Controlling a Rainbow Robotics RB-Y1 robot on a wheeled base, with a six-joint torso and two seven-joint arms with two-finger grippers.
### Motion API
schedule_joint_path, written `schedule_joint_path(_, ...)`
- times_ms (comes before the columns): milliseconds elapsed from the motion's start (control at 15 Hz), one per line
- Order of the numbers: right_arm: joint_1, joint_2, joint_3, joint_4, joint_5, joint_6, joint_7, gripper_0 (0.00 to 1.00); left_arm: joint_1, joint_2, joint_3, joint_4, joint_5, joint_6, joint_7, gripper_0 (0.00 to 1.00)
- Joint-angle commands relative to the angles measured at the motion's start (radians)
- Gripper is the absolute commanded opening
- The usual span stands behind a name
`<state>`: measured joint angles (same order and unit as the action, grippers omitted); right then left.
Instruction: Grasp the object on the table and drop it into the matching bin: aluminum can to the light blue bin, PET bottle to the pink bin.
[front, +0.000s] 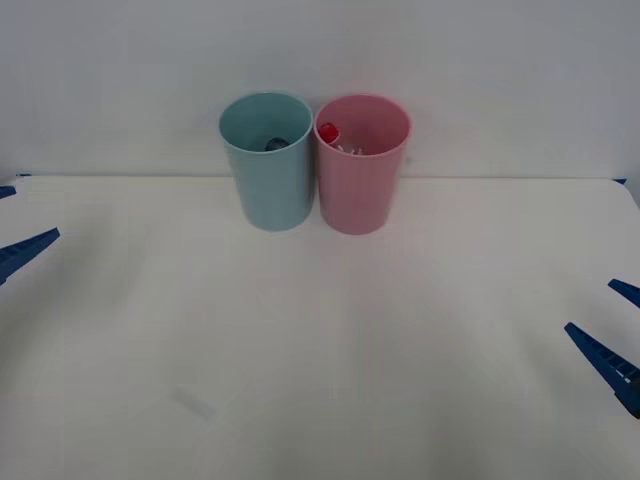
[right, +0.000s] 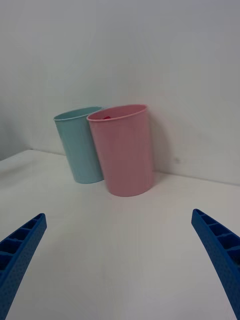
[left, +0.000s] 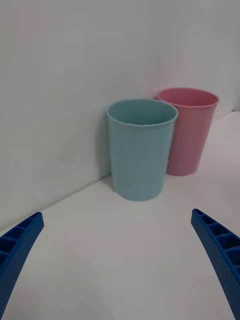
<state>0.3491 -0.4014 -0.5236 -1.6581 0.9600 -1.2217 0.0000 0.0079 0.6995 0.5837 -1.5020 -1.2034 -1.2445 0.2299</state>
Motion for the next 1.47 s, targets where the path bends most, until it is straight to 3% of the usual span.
schedule_joint_path(67,0.0,0.0,0.0,0.0,0.0,0.0,0.0,1.0,0.115,-0.031,0.019,-0.02,0.062,-0.001,-0.144,1.0)
schedule_joint_path(267,0.0,0.0,0.0,0.0,0.0,0.0,0.0,1.0,0.201,-0.063,0.012,-0.026,0.139,-0.012,-0.244,1.0)
schedule_joint_path(400,0.0,0.0,0.0,0.0,0.0,0.0,0.0,1.0,0.238,-0.089,0.016,-0.05,0.166,-0.012,-0.248,1.0)
schedule_joint_path(733,0.0,0.0,0.0,0.0,0.0,0.0,0.0,1.0,0.248,-0.138,0.021,-0.052,0.17,-0.013,-0.254,1.0)
schedule_joint_path(1467,0.0,0.0,0.0,0.0,0.0,0.0,0.0,1.0,0.248,-0.138,0.021,-0.052,0.17,-0.013,-0.254,1.0)
